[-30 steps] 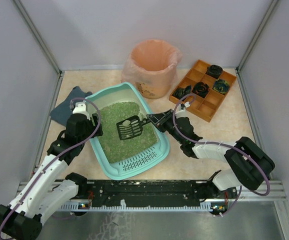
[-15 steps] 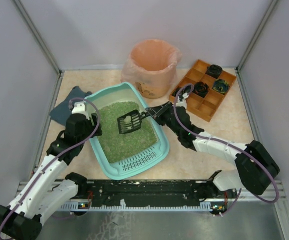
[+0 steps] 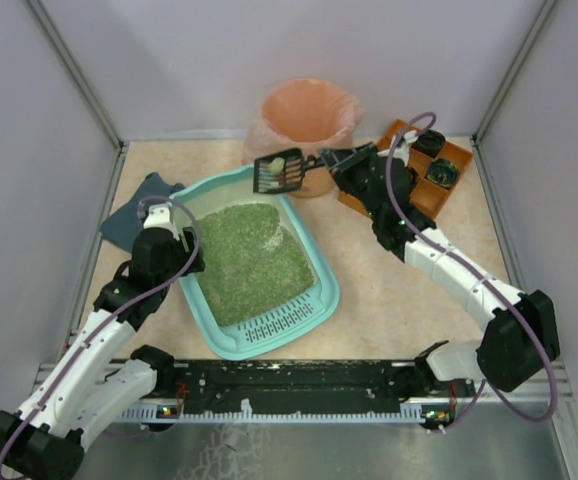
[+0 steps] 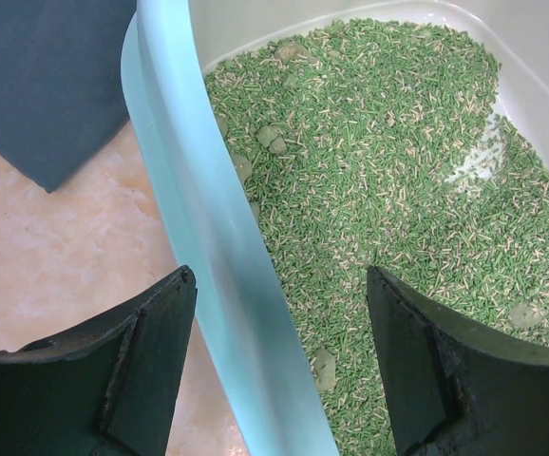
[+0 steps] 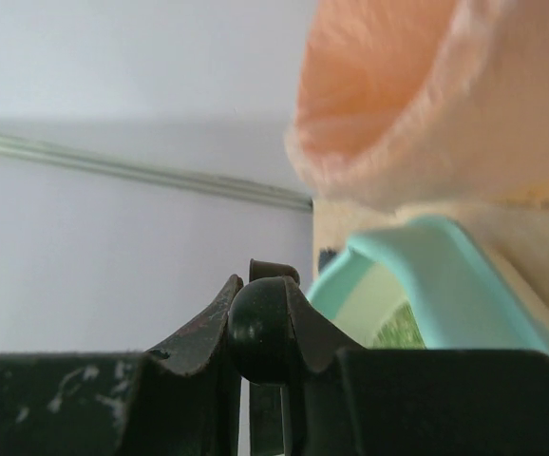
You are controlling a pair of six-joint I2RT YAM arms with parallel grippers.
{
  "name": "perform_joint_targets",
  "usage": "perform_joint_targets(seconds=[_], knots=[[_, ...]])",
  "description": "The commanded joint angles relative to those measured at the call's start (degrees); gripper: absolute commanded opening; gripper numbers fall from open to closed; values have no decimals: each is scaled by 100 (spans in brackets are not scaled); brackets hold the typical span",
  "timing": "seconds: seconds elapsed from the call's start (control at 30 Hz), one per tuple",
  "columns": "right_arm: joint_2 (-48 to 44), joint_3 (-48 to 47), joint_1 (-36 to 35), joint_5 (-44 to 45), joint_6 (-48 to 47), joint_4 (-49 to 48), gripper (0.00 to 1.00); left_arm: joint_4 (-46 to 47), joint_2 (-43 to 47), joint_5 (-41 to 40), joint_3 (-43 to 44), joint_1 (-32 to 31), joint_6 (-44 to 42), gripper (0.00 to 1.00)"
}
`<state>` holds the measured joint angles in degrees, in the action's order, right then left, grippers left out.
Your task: Clean the litter box
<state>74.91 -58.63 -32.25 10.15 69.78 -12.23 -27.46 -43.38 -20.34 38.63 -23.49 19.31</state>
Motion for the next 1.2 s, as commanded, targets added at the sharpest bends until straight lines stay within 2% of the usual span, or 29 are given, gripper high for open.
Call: perform_joint_targets(seconds=[0.0,0.2,0.33,0.47,0.7,0.8,1.1,1.17], knots=[[264,-953,541,-104,-111,-65,0,-22,-21,20,26,-51,10,78],[879,-1908,1238,-162,-299,-151,0,-22,-41,32,30,-101,0,78],[1446,-2552,1541,-346,-964,-428,0,-14,-53,39,16,-124,-2,78],[1907,-2864,1655,-513,-1670,-1096,0,-15,-76,47,25,-151,1,78],[2793,-3640,1665,-1040,-3296,-1677,0,-22,-74,56,28,-186,1,78],[3067,-4062,1661,-1419,-3950,-1446,0,-21,-71,61,19,-186,1,78],[3084,-4186,1369,-1523,-6602,-1298,0,-6,-86,90,20,-193,-2,78],[3050,-4200,1292,-1536,-6960,-1276,0,-5,-99,113,22,-191,-9,78]])
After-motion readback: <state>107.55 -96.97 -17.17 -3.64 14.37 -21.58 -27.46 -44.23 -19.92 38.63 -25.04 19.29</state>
